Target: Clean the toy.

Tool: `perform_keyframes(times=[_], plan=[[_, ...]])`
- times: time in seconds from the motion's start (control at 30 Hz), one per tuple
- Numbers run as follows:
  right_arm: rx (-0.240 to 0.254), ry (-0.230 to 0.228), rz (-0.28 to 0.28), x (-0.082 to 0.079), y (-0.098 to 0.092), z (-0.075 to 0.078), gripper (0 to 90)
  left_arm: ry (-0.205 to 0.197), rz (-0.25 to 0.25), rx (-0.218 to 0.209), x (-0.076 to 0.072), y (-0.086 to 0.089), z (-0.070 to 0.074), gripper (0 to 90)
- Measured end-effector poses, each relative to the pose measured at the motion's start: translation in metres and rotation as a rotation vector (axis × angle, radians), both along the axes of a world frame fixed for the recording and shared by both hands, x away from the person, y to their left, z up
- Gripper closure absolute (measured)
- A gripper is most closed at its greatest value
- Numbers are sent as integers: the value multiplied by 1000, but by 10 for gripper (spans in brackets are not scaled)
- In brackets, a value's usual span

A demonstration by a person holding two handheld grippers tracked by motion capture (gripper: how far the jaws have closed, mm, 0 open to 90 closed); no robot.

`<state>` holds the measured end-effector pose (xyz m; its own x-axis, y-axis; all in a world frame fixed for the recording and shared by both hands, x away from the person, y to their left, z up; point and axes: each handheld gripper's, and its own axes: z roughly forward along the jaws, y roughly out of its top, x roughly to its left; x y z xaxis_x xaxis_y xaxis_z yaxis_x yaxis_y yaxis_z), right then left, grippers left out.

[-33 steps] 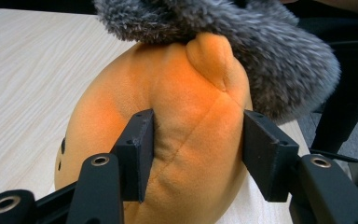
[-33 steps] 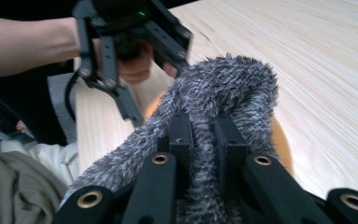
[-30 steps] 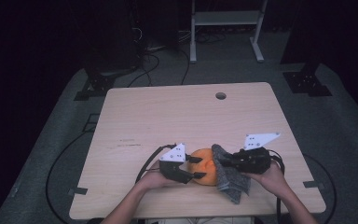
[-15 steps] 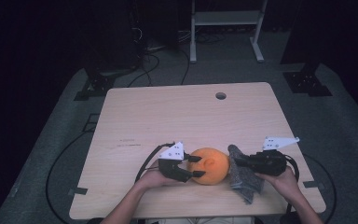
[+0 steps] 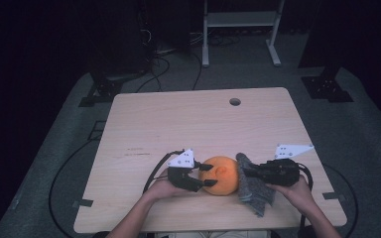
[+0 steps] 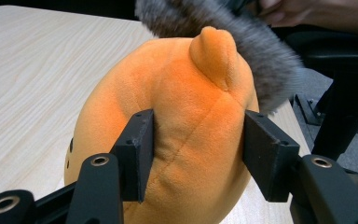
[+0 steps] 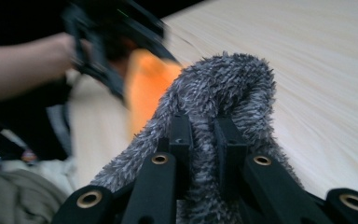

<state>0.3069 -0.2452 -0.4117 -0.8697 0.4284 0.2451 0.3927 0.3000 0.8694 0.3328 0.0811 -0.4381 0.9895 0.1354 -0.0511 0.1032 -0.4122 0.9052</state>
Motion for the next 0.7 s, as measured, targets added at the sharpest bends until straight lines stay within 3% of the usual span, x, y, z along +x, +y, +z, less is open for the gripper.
perform_keyframes(times=[0.03, 0.07, 0.1, 0.17, 0.2, 0.23, 0.3, 0.33, 0.37, 0.47, 0.5, 0.6, 0.63, 0.7], plan=[[20, -10, 37, -1, 10, 5, 790, -4, -1, 3, 0, 1, 0, 465], [20, -10, 37, -1, 10, 5, 790, -4, -1, 3, 0, 1, 0, 465], [-31, -32, 41, -1, 18, 5, 790, -2, 1, 4, 0, 2, 0, 465], [-46, -29, 39, 0, 19, 3, 791, 4, 7, -2, 1, 4, -1, 464], [-91, -38, 10, 1, 16, -3, 793, 1, 9, 0, 1, 4, 0, 456], [-105, -35, -3, 2, 13, -5, 793, -5, 7, -5, 1, 4, 0, 442], [-112, -28, -15, 2, 11, -6, 792, -7, 17, -11, 1, 4, 0, 416], [-114, -30, -42, 0, 5, -6, 792, -19, 31, -18, 2, 3, 0, 334], [-107, -39, -44, -2, 6, -3, 792, -28, 40, -26, 2, 2, -1, 307], [-88, -67, -23, -7, 12, 5, 792, -31, 50, -41, 3, -1, -3, 319], [-84, -109, 11, -11, 25, 15, 792, -46, 39, -33, 0, -7, -3, 348], [-112, -149, 31, -12, 39, 23, 790, -78, 33, -6, -4, -12, -2, 426], [-133, -164, 35, -10, 45, 26, 792, -67, 40, -5, -3, -10, -1, 438], [-131, -157, 35, -6, 45, 24, 795, -55, 33, -21, 0, -5, 0, 407]])
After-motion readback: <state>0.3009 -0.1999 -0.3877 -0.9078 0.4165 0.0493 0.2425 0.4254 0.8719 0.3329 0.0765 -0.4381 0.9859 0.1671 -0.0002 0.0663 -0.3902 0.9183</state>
